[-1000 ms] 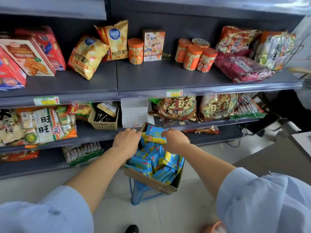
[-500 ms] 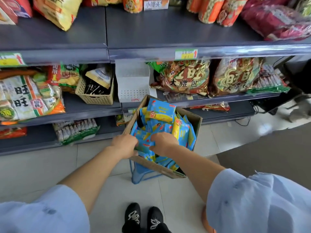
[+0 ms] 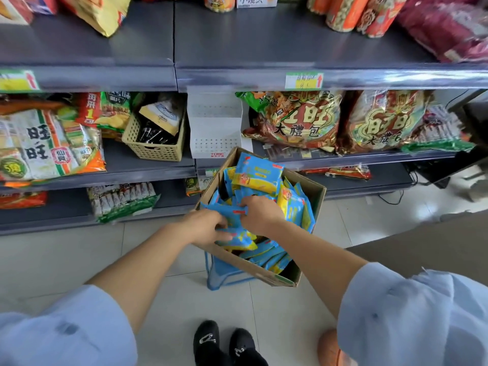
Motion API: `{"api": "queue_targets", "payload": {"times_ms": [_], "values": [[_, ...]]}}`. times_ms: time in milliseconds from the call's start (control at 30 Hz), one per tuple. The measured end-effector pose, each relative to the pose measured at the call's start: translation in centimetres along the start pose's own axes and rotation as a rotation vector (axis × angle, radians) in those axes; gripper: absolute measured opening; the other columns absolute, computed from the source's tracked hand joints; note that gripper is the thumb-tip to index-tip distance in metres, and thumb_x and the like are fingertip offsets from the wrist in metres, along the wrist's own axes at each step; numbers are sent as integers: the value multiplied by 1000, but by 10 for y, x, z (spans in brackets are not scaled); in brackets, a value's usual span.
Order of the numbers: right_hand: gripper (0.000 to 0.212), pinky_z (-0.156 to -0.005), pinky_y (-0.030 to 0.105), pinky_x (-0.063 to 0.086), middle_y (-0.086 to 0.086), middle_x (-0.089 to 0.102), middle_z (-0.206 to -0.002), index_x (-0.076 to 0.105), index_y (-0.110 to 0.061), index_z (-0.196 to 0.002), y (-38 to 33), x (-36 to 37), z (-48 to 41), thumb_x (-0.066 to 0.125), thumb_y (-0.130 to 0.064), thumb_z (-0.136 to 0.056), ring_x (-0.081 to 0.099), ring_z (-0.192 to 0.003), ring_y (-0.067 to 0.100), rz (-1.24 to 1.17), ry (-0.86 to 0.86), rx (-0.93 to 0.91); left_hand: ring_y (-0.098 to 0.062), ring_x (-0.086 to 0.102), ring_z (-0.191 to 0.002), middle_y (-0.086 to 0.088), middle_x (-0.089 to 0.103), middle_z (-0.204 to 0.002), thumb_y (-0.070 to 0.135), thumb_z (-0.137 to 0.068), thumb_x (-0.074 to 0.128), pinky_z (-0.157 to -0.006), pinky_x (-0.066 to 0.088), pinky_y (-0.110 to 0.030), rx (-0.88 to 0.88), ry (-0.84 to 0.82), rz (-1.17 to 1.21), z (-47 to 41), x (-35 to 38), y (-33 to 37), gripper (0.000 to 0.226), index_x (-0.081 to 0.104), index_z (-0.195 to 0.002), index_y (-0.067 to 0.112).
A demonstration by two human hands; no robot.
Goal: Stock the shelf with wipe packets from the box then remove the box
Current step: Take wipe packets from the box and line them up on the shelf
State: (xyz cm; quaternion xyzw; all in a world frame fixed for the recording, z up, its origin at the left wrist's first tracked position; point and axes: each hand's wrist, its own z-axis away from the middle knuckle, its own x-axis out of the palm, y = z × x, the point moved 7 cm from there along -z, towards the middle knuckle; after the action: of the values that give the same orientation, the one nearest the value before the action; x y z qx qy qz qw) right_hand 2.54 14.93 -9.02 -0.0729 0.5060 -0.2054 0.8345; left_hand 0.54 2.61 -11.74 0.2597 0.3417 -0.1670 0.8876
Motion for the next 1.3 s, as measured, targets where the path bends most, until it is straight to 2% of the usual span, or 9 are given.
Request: {"api": "queue_targets", "payload": {"times_ms": [133, 333, 500, 600, 667, 767, 867, 1000, 1300], "values": [[32, -64, 31, 42, 10, 63, -113, 51, -15, -128, 3, -40, 12, 48, -21, -97, 60, -95, 29, -118, 64, 17, -14, 43, -61, 2, 43, -68, 44, -100, 36, -54, 29, -33, 9, 185, 194, 17, -38, 14, 36, 40, -71, 23], [30, -53, 32, 39, 8, 61, -90, 48, -17, -128, -3, -105, 30, 45, -22, -99, 57, -71, 25, -201, 154, 16, -17, 45, -61, 1, 47, -70, 47, -100, 34, -50, 25, -34, -76, 502, 278, 57, -104, 32, 29, 41, -91, 20], [28, -56, 34, 43, 9, 61, -96, 46, -20, -126, -21, -150, 44, 47, -22, -98, 55, -73, 26, -187, 224, -15, -17, 59, -105, 1, 57, -117, 41, -83, 70, -84, 53, -43, -133, 317, 690, 73, -131, 24, 44, 51, -118, 23], [27, -69, 35, 46, 9, 63, -105, 50, -21, -124, -32, -175, 52, 50, -23, -96, 59, -89, 29, -210, 267, -29, -8, 61, -98, 2, 62, -113, 9, -87, 67, -79, 57, -29, -64, 177, 863, 96, -148, 35, 44, 52, -128, 10], [26, -68, 34, 47, 8, 63, -102, 51, -23, -122, -45, -190, 56, 50, -22, -96, 60, -86, 29, -217, 286, -59, 1, 61, -89, 14, 62, -103, -1, -89, 61, -89, 54, -32, -44, 112, 933, 114, -162, 40, 46, 50, -132, 11], [23, -62, 34, 46, 4, 60, -88, 53, -24, -119, -70, -211, 63, 49, -21, -96, 58, -75, 27, -225, 313, -113, -3, 53, -107, 17, 55, -111, -4, -87, 62, -93, 48, -31, -47, 62, 869, 140, -183, 38, 56, 47, -138, 17], [24, -62, 30, 43, 1, 57, -87, 54, -25, -119, -98, -233, 70, 50, -21, -95, 58, -79, 26, -199, 357, -163, -16, 47, -126, -3, 52, -133, -2, -79, 73, -99, 48, -35, -53, 158, 757, 163, -209, 29, 62, 49, -135, 9], [24, -64, 32, 46, 5, 61, -104, 55, -25, -119, -140, -257, 78, 51, -20, -96, 58, -79, 25, -202, 389, -260, -18, 63, -86, -7, 67, -108, 5, -71, 82, -72, 54, -35, -112, 360, 522, 203, -246, 6, 40, 64, -107, 7], [23, -55, 25, 40, -1, 59, -101, 64, -25, -113, -247, -314, 97, 56, -18, -93, 52, -70, 14, -244, 536, -408, -10, 60, -93, 9, 65, -97, 13, -70, 84, -83, 51, -30, -110, 739, 280, 318, -334, -41, 34, 67, -96, 26]]}}
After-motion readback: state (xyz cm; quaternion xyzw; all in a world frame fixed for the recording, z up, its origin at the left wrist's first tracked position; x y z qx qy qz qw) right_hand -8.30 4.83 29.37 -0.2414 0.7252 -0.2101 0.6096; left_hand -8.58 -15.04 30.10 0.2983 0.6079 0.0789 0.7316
